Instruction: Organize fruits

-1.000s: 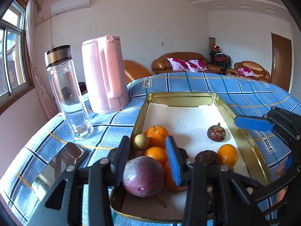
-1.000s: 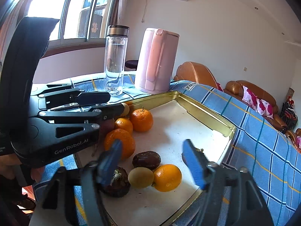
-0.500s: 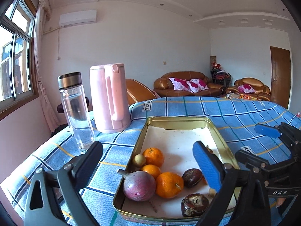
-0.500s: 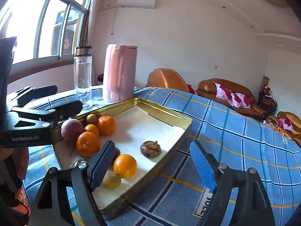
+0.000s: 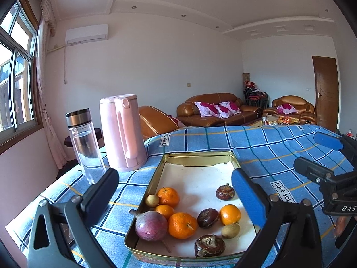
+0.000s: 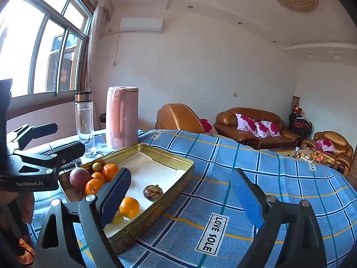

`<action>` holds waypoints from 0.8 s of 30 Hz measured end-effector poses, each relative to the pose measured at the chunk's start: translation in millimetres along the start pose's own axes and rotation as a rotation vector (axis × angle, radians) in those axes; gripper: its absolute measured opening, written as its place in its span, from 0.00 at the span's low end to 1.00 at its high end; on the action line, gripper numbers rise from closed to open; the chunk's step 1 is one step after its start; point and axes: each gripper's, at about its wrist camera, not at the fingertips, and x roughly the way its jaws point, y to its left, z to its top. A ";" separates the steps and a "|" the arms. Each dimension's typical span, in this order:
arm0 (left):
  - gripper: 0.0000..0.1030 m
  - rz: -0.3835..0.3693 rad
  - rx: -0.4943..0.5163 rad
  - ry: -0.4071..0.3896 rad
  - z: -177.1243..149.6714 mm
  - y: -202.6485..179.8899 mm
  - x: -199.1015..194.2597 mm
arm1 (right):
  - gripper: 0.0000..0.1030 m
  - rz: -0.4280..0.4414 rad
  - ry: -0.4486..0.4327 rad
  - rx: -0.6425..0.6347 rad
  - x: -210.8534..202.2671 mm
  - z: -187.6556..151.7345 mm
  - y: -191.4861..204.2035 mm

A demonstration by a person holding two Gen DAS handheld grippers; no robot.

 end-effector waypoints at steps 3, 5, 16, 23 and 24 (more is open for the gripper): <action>1.00 0.000 0.002 -0.001 0.2 -1.7 -0.7 | 0.90 -0.003 -0.012 -0.003 -4.6 1.2 0.6; 1.00 -0.001 0.004 0.001 0.4 -2.8 -0.7 | 0.90 -0.005 -0.019 -0.003 -7.8 2.1 0.2; 1.00 -0.001 0.004 0.014 0.7 -4.9 0.2 | 0.92 -0.019 -0.034 -0.004 -13.4 3.4 -2.5; 1.00 -0.005 0.007 0.023 1.3 -4.3 1.1 | 0.92 -0.014 -0.034 -0.013 -14.5 2.9 -0.5; 1.00 -0.005 0.006 0.025 1.5 -4.0 1.2 | 0.92 -0.014 -0.034 -0.013 -14.6 3.0 -0.5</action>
